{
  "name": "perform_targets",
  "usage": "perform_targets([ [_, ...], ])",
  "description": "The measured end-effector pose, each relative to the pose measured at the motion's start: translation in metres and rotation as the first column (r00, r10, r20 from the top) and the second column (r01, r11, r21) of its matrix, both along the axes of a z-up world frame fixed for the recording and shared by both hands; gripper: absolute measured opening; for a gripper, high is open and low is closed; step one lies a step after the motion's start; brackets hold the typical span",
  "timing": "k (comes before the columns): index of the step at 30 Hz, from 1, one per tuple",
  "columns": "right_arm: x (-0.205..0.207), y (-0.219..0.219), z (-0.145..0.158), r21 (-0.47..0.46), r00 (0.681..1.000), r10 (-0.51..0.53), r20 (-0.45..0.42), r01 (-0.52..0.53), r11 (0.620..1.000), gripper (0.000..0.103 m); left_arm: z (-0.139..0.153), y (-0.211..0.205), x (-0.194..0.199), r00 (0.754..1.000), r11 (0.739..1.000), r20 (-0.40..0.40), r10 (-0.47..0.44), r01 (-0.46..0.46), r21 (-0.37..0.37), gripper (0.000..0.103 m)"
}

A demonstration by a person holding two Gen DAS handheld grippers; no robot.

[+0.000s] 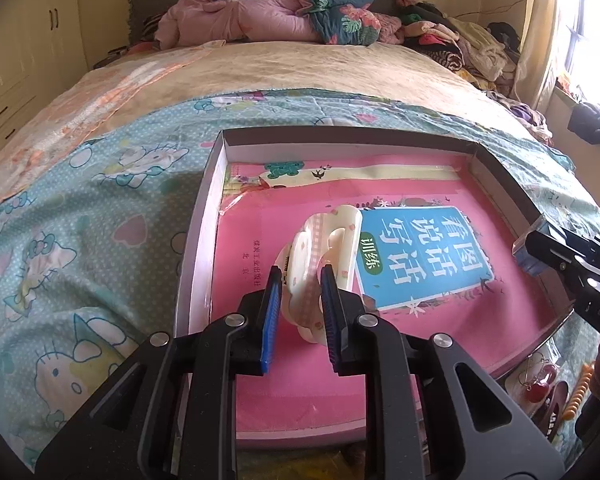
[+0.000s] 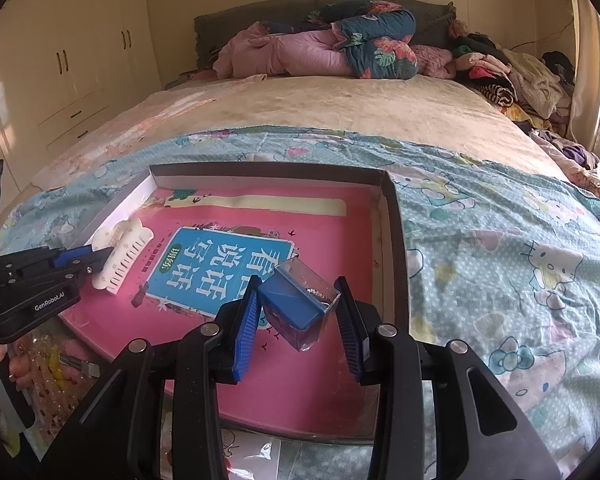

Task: Organize jewelry
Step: 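Place the blue box in the tray while left tool releases claw clip there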

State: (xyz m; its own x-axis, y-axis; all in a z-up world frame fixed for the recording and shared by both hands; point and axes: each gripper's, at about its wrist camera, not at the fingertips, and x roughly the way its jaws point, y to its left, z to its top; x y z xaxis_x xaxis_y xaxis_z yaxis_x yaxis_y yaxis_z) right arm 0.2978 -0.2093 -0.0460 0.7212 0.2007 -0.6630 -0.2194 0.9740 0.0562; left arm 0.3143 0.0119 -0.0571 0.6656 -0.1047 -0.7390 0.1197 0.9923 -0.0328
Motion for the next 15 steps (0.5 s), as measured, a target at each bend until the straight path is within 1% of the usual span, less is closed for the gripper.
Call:
perform_targets([
  [4, -0.002, 0.001, -0.004, -0.002, 1.0, 0.003, -0.006, -0.003, 1.0, 0.036, 0.0, 0.0, 0.0, 1.0, 1.0, 0.013, 0.003, -0.003, 0.015, 0.014],
  [6, -0.005, 0.0, -0.003, -0.005, 1.0, 0.003, 0.004, -0.003, 1.0, 0.047, -0.001, 0.001, -0.001, 1.0, 1.0, 0.009, 0.01, -0.011, 0.017, 0.014],
  [10, -0.015, -0.003, 0.002, 0.0, 0.999, 0.004, 0.035, -0.004, 1.0, 0.056, 0.0, 0.001, -0.002, 1.0, 1.0, 0.015, 0.013, -0.013, 0.022, 0.014],
  [12, -0.022, -0.004, 0.005, 0.001, 0.999, 0.003, 0.05, -0.003, 1.0, 0.063, 0.0, 0.001, -0.004, 1.0, 1.0, 0.013, 0.015, -0.015, 0.02, 0.014],
  [14, -0.029, -0.006, 0.011, 0.004, 0.998, -0.002, 0.07, 0.001, 1.0, 0.067, 0.001, 0.001, -0.005, 1.0, 1.0, 0.017, 0.016, -0.017, 0.022, 0.014],
  [15, -0.032, -0.007, 0.013, 0.005, 0.997, -0.005, 0.079, 0.005, 1.0, 0.071, 0.002, 0.001, -0.006, 1.0, 1.0, 0.019, 0.017, -0.018, 0.023, 0.016],
])
